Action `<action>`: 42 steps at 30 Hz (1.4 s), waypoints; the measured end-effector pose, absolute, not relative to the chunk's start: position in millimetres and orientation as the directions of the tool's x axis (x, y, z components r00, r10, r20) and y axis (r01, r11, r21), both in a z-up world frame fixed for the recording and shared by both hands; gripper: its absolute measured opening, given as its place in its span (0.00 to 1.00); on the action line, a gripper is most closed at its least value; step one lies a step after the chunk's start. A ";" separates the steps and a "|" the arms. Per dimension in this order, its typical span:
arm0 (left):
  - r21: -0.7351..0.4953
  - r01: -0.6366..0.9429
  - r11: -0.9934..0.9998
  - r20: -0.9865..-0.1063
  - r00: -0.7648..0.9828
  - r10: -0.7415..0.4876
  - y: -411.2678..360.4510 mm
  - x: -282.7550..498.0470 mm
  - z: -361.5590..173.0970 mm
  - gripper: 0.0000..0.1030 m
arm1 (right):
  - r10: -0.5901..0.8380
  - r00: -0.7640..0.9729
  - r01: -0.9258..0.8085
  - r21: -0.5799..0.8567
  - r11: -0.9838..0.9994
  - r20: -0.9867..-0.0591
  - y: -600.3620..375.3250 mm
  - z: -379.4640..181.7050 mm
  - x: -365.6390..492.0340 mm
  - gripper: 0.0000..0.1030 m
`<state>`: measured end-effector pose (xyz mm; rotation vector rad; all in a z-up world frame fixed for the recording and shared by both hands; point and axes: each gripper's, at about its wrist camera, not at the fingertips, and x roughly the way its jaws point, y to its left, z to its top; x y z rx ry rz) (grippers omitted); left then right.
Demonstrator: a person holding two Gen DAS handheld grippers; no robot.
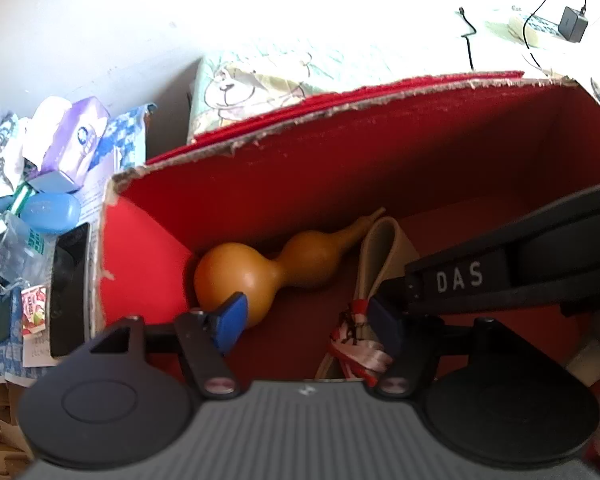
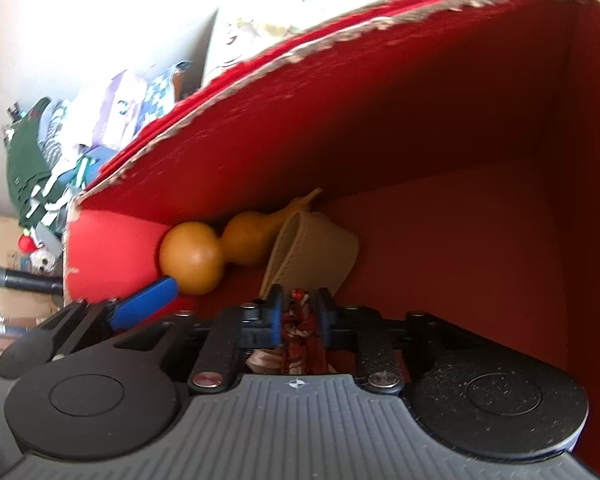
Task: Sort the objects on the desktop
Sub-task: 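Lower the beige loop into the box beside the gourd, then open the right tool to release the beige loop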
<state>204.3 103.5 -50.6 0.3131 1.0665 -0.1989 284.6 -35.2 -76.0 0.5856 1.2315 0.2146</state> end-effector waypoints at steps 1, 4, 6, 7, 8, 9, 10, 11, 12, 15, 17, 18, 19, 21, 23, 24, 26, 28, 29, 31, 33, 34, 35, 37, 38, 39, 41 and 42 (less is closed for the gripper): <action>0.155 0.311 0.938 -0.887 0.462 -0.007 103.9 204.2 -50.5 0.69 | 0.459 0.333 0.146 0.526 0.838 -0.824 -33.9 -76.0 284.8 0.13; 0.154 0.311 0.938 -0.893 0.450 -0.002 104.0 206.1 -52.0 0.69 | 0.465 0.325 0.135 0.527 0.839 -0.824 -32.5 -77.0 285.8 0.12; 0.156 0.308 0.938 -0.895 0.446 0.003 104.2 206.5 -52.5 0.69 | 0.470 0.321 0.128 0.529 0.839 -0.822 -31.8 -77.6 286.5 0.12; 0.157 0.304 0.940 -0.895 0.446 0.005 104.7 206.6 -52.6 0.69 | 0.478 0.322 0.115 0.535 0.837 -0.817 -31.2 -77.6 286.9 0.12; 0.156 0.300 0.941 -0.894 0.448 0.005 105.4 206.4 -52.4 0.69 | 0.478 0.322 0.115 0.535 0.837 -0.817 -31.2 -77.6 286.9 0.12; 0.158 0.297 0.942 -0.891 0.454 0.006 105.7 205.7 -51.9 0.68 | 0.481 0.324 0.112 0.538 0.835 -0.814 -31.3 -77.7 286.9 0.12; 0.163 0.296 0.941 -0.886 0.463 0.008 105.6 204.4 -51.2 0.68 | 0.485 0.327 0.109 0.542 0.833 -0.811 -31.5 -77.7 286.7 0.12; 0.169 0.295 0.940 -0.882 0.472 0.010 105.3 203.2 -50.5 0.68 | 0.489 0.330 0.108 0.547 0.830 -0.807 -32.0 -77.9 286.4 0.12; 0.175 0.290 0.941 -0.877 0.480 0.016 105.3 202.5 -50.0 0.68 | 0.496 0.335 0.108 0.556 0.824 -0.801 -33.2 -78.3 286.0 0.12; 0.182 0.274 0.944 -0.872 0.488 0.026 106.3 202.5 -49.5 0.68 | 0.515 0.341 0.125 0.581 0.804 -0.786 -37.8 -81.6 283.5 0.13; 0.187 0.268 0.945 -0.870 0.492 0.032 106.4 202.5 -49.5 0.68 | 0.510 0.345 0.130 0.578 0.805 -0.788 -38.6 -82.3 282.7 0.17; 0.190 0.267 0.945 -0.870 0.492 0.035 106.3 202.5 -49.6 0.68 | 0.500 0.346 0.136 0.570 0.810 -0.794 -39.1 -82.6 282.1 0.18; 0.192 0.267 0.945 -0.869 0.493 0.037 106.2 202.5 -49.6 0.69 | 0.493 0.346 0.142 0.564 0.814 -0.798 -39.4 -83.2 281.9 0.19; 0.193 0.265 0.945 -0.869 0.493 0.040 106.0 202.5 -49.7 0.69 | 0.491 0.344 0.148 0.563 0.813 -0.800 -40.4 -84.7 281.7 0.21; 0.199 0.256 0.946 -0.864 0.501 0.046 106.5 201.7 -49.1 0.69 | 0.486 0.336 0.155 0.557 0.816 -0.807 -40.4 -85.4 282.0 0.24; 0.207 0.250 0.946 -0.860 0.507 0.054 106.3 201.0 -49.0 0.68 | 0.485 0.332 0.156 0.554 0.818 -0.809 -39.6 -85.0 282.3 0.25; 0.228 0.243 0.943 -0.851 0.521 0.072 104.8 199.0 -48.6 0.67 | 0.487 0.329 0.163 0.556 0.815 -0.809 -39.8 -82.1 284.3 0.27; 0.244 0.232 0.942 -0.847 0.524 0.091 104.2 198.4 -49.2 0.64 | 0.489 0.331 0.164 0.559 0.813 -0.807 -40.5 -82.3 284.1 0.28; 0.244 0.230 0.942 -0.847 0.524 0.092 95.6 204.1 -51.8 0.64 | 0.489 0.333 0.164 0.560 0.812 -0.806 -41.0 -82.3 283.8 0.28; 0.246 0.226 0.943 -0.848 0.522 0.096 99.7 199.8 -50.8 0.62 | 0.485 0.338 0.159 0.557 0.815 -0.806 -41.1 -81.6 283.1 0.28; 0.251 0.220 0.943 -0.848 0.520 0.104 101.0 199.0 -50.8 0.63 | 0.474 0.345 0.156 0.548 0.822 -0.810 -41.1 -80.6 281.9 0.28; 0.250 0.221 0.943 -0.848 0.520 0.103 100.4 202.4 -49.3 0.63 | 0.470 0.347 0.156 0.544 0.824 -0.811 -41.2 -80.1 281.3 0.28; 0.249 0.220 0.943 -0.848 0.521 0.102 101.1 201.8 -49.3 0.63 | 0.467 0.350 0.155 0.542 0.826 -0.812 -41.6 -79.3 283.0 0.27; 0.255 0.216 0.942 -0.847 0.521 0.110 102.6 203.1 -48.2 0.59 | 0.456 0.360 0.159 0.535 0.830 -0.814 -43.3 -76.5 288.8 0.27; 0.269 0.205 0.941 -0.843 0.523 0.127 100.7 206.1 -49.2 0.57 | 0.454 0.367 0.156 0.534 0.831 -0.812 -43.9 -75.7 287.9 0.27; 0.274 0.200 0.941 -0.841 0.524 0.133 99.3 209.9 -50.3 0.56 | 0.450 0.374 0.155 0.533 0.832 -0.811 -44.4 -74.9 287.1 0.27; 0.269 0.202 0.942 -0.838 0.531 0.125 106.3 212.2 -43.8 0.57 | 0.435 0.376 0.161 0.520 0.839 -0.818 -45.2 -74.5 286.4 0.27; 0.267 0.202 0.942 -0.836 0.534 0.122 103.3 205.9 -45.0 0.57 | 0.434 0.372 0.163 0.518 0.840 -0.820 -45.6 -74.9 286.6 0.27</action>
